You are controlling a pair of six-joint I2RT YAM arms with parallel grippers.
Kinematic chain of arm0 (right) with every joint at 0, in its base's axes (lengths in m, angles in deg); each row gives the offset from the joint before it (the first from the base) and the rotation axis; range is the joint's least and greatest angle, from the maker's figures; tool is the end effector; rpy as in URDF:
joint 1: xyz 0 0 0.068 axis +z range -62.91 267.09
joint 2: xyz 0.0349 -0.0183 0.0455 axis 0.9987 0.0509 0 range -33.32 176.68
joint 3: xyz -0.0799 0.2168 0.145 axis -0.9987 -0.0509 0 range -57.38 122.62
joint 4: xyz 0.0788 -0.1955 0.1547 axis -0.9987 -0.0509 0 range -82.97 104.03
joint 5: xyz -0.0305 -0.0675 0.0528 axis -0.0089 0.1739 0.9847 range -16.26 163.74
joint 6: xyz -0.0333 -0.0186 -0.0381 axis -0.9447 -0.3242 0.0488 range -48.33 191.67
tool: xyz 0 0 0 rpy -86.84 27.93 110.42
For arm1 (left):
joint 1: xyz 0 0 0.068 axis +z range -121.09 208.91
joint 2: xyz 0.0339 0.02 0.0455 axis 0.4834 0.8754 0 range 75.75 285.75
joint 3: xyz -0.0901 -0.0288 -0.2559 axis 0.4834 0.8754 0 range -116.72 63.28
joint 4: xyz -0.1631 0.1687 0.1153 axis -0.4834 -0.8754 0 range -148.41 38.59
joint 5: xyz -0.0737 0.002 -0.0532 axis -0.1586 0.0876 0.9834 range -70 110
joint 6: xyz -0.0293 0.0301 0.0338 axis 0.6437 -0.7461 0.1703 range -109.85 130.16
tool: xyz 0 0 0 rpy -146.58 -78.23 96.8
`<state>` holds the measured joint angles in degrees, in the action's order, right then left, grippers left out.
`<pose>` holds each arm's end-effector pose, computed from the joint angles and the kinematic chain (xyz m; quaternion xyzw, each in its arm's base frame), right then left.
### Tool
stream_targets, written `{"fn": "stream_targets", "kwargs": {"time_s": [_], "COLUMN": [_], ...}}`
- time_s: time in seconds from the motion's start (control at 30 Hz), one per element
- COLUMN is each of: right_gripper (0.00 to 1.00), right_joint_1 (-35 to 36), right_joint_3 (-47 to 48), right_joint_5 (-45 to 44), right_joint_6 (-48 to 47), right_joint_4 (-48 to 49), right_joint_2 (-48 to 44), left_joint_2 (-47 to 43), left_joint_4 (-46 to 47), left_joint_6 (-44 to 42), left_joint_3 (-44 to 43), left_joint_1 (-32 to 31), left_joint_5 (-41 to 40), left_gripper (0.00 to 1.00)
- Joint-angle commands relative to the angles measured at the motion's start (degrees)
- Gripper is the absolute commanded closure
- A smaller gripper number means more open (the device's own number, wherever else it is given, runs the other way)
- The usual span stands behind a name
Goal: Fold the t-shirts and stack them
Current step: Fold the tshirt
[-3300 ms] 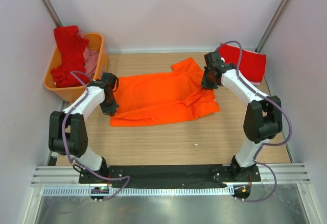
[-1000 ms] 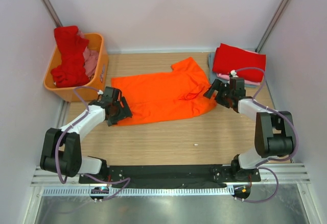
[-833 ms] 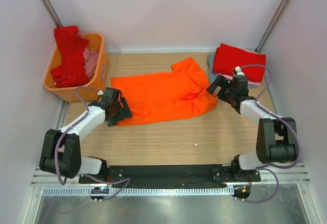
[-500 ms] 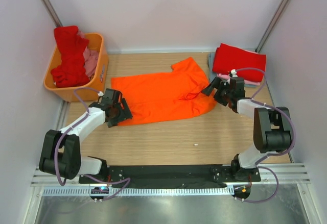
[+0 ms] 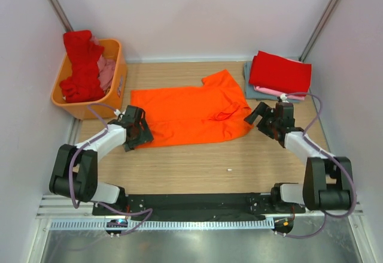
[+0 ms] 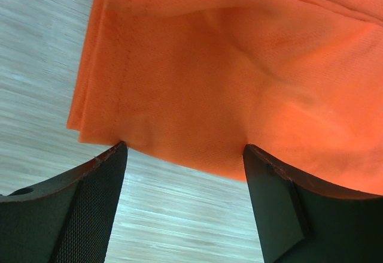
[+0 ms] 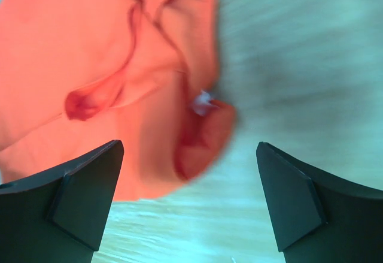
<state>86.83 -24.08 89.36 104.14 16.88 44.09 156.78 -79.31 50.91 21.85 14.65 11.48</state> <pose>0.2617 0.0085 0.1723 0.2004 0.8817 0.2324 0.3584 0.2413 -0.0557 0.1635 -0.2383 0.9487 -0.0252 0.2062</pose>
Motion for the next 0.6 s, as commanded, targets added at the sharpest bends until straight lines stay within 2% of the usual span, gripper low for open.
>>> {"fn": "stream_targets", "kwargs": {"time_s": [0.0,0.03,0.13,0.2,0.33,0.4,0.53,0.57], "right_gripper": [0.00,0.00,0.00,0.00,0.01,0.07,0.16,0.21], "right_joint_1": [-0.72,-0.98,-1.15,-1.15,-0.89,-0.80,-0.63,-0.63], "right_joint_3": [-0.52,-0.08,1.67,2.38,0.54,-0.33,-1.48,-1.66], "right_joint_5": [-15.32,-20.14,-23.52,-20.03,-7.02,-1.94,-0.06,0.37], "right_joint_6": [0.40,0.84,1.10,-0.12,0.05,1.27,1.81,1.63], "right_joint_4": [-12.93,-16.88,-22.08,-22.28,-16.14,-13.94,-10.77,-9.98], "right_joint_2": [-7.96,-9.54,-13.41,-16.05,-18.61,-18.35,-14.32,-13.34], "left_joint_2": [1.32,1.49,0.97,0.53,-0.96,-2.46,-4.39,-4.57], "left_joint_4": [-0.40,-0.49,-0.58,-0.49,1.53,2.14,3.38,3.47], "left_joint_6": [1.52,1.70,1.88,1.70,1.44,1.35,1.35,1.35], "left_joint_3": [0.82,0.82,0.74,1.00,2.67,3.55,4.78,4.95], "left_joint_1": [0.11,0.20,0.29,0.29,0.29,0.29,0.29,0.20], "left_joint_5": [-4.84,-4.93,-4.67,-4.15,-3.53,-3.26,-3.35,-3.44], "left_gripper": [0.20,0.20,0.20,0.20,0.20,0.20,0.20,0.20]}}
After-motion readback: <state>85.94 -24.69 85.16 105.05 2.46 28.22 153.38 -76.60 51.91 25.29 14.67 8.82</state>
